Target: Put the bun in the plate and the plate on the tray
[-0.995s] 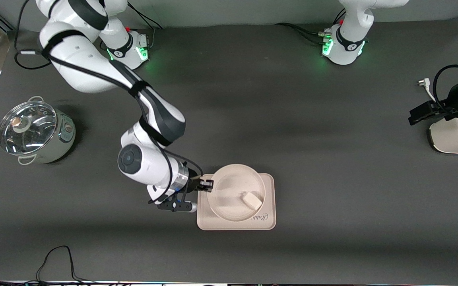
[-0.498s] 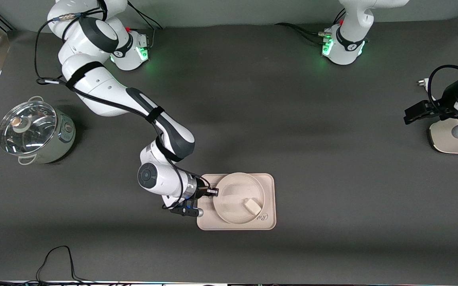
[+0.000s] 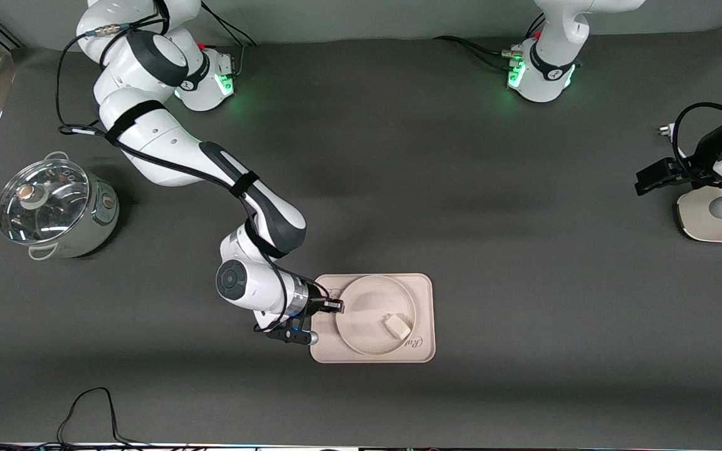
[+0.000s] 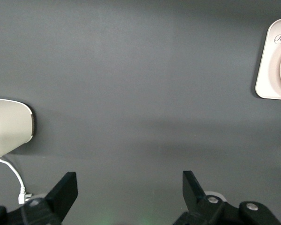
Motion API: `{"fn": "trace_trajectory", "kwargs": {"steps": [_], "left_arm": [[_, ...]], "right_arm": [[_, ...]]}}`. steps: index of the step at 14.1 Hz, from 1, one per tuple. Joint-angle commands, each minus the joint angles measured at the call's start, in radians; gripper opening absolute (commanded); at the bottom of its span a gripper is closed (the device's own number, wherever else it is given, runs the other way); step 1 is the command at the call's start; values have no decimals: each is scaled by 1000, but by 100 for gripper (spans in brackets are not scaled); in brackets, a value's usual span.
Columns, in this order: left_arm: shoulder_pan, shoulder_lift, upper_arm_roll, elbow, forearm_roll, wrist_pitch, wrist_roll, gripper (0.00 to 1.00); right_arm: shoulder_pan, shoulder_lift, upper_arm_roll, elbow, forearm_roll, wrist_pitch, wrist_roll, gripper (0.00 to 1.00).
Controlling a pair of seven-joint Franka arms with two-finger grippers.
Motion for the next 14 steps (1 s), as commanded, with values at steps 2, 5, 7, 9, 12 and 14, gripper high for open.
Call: {"fn": "trace_trajectory", "kwargs": {"steps": [2, 5, 7, 9, 12, 14], "left_arm": [[-9, -6, -3, 3, -9, -14, -6, 100], [-9, -6, -7, 3, -7, -17, -29, 100], [-9, -7, -7, 3, -7, -19, -29, 100], [-9, -7, -7, 3, -7, -17, -29, 100], [-9, -9, -9, 5, -7, -17, -31, 100], [-9, -10, -9, 5, -7, -20, -31, 100]], "right_arm": [[2, -98, -5, 26, -34, -142, -23, 100], [-28, -306, -15, -64, -49, -267, -35, 100], [-52, -432, -38, -114, -45, -389, -59, 100], [-53, -538, -87, -115, -32, -533, -105, 100], [-53, -676, -198, -128, 24, -692, -280, 100], [-52, -800, -344, -218, 171, -720, -416, 100]]}}
